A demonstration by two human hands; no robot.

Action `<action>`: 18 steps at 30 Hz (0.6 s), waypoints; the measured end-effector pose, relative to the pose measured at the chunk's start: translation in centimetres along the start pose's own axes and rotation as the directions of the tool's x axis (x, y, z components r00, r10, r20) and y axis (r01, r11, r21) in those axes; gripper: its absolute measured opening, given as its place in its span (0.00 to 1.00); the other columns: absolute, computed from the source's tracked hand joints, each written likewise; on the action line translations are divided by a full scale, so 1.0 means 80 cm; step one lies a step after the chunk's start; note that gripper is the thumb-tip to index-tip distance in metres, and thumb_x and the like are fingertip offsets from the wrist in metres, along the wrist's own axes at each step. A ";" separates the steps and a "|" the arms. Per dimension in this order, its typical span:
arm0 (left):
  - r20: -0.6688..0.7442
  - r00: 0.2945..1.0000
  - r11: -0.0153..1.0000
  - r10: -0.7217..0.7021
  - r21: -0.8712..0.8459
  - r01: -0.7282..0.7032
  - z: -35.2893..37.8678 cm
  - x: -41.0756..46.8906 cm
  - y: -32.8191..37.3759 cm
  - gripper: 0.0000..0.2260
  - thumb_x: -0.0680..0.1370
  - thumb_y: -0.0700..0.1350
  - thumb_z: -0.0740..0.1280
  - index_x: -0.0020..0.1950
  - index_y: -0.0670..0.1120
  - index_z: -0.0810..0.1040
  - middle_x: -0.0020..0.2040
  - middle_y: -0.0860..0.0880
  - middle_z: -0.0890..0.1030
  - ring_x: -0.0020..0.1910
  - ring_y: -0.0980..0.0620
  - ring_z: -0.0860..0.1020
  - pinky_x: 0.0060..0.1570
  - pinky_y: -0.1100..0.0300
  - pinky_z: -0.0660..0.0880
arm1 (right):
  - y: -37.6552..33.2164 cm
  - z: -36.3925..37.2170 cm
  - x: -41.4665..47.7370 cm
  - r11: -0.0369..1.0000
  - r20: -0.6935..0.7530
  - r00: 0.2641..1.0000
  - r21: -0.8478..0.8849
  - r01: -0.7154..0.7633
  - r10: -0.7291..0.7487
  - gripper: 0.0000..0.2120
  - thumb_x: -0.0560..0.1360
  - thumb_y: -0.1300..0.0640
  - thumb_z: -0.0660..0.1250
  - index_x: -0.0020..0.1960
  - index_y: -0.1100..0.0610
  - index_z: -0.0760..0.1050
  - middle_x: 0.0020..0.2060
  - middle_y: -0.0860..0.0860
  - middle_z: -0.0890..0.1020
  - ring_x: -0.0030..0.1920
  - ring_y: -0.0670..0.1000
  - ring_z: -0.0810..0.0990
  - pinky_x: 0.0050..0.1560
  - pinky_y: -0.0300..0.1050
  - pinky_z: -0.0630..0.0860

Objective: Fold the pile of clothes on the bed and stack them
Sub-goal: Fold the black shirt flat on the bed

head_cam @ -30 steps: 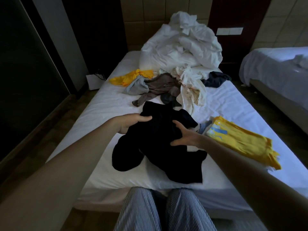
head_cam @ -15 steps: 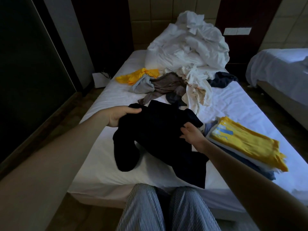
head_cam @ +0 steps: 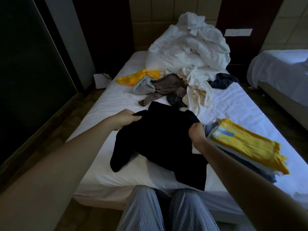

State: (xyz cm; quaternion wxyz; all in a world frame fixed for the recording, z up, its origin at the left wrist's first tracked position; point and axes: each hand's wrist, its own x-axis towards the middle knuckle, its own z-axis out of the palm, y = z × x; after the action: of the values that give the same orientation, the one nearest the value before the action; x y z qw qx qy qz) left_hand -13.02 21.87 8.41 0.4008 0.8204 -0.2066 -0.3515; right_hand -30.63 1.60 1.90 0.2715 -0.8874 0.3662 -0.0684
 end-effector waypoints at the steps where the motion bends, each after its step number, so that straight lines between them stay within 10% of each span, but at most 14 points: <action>1: 0.004 1.000 1.000 0.005 -0.004 -0.005 0.006 -0.001 0.000 0.12 0.81 0.45 0.62 0.41 0.40 0.75 0.31 0.47 0.70 0.30 0.51 0.70 0.30 0.61 0.65 | -0.001 0.000 -0.004 0.957 -0.011 0.992 -0.263 0.119 -0.127 0.16 0.77 0.72 0.50 0.59 0.65 0.70 0.57 0.58 0.74 0.56 0.56 0.75 0.41 0.44 0.67; 3: -0.013 0.999 0.999 0.030 0.012 -0.030 0.013 0.000 0.001 0.12 0.81 0.46 0.60 0.45 0.39 0.75 0.33 0.47 0.72 0.32 0.51 0.72 0.33 0.61 0.66 | 0.002 0.010 -0.002 0.868 0.053 0.975 -0.446 0.218 -0.217 0.17 0.80 0.69 0.49 0.68 0.67 0.64 0.65 0.61 0.70 0.62 0.58 0.72 0.54 0.47 0.70; 6: -0.024 0.997 0.991 0.074 0.114 -0.071 0.009 0.002 -0.004 0.14 0.82 0.49 0.59 0.46 0.40 0.74 0.32 0.47 0.70 0.31 0.51 0.70 0.33 0.60 0.64 | 0.023 0.024 -0.008 0.932 -0.046 0.999 0.362 0.011 0.006 0.16 0.81 0.48 0.49 0.53 0.59 0.67 0.43 0.55 0.75 0.40 0.50 0.75 0.41 0.40 0.69; 8: -0.057 0.993 0.965 0.106 0.246 -0.089 0.006 0.006 -0.013 0.17 0.81 0.52 0.59 0.38 0.42 0.72 0.30 0.47 0.69 0.29 0.51 0.69 0.32 0.59 0.63 | 0.040 0.026 -0.006 0.862 -0.037 0.998 0.503 0.059 -0.047 0.17 0.77 0.43 0.58 0.43 0.58 0.67 0.33 0.50 0.72 0.34 0.48 0.73 0.39 0.42 0.70; 13: 0.049 0.987 0.801 0.150 0.580 -0.151 0.019 0.005 -0.042 0.19 0.80 0.53 0.62 0.31 0.46 0.72 0.30 0.49 0.73 0.32 0.53 0.72 0.32 0.63 0.66 | 0.047 -0.003 -0.024 0.960 0.541 0.814 -0.040 0.279 -0.214 0.09 0.77 0.51 0.65 0.50 0.56 0.78 0.39 0.46 0.76 0.44 0.45 0.75 0.35 0.29 0.66; 18: 0.302 0.951 0.718 -0.062 0.675 -0.168 0.045 0.003 -0.078 0.08 0.78 0.47 0.66 0.47 0.44 0.80 0.41 0.52 0.78 0.40 0.56 0.74 0.38 0.69 0.67 | 0.068 0.010 -0.036 0.981 0.707 0.705 -0.089 0.170 -0.058 0.13 0.79 0.57 0.61 0.61 0.60 0.75 0.50 0.50 0.75 0.51 0.46 0.73 0.40 0.30 0.70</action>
State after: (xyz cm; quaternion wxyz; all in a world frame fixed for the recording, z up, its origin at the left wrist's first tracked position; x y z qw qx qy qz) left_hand -15.19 23.54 1.76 0.0381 0.8401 -0.4056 -0.3582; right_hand -35.75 0.76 -1.44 0.3189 -0.8853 0.1844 0.2838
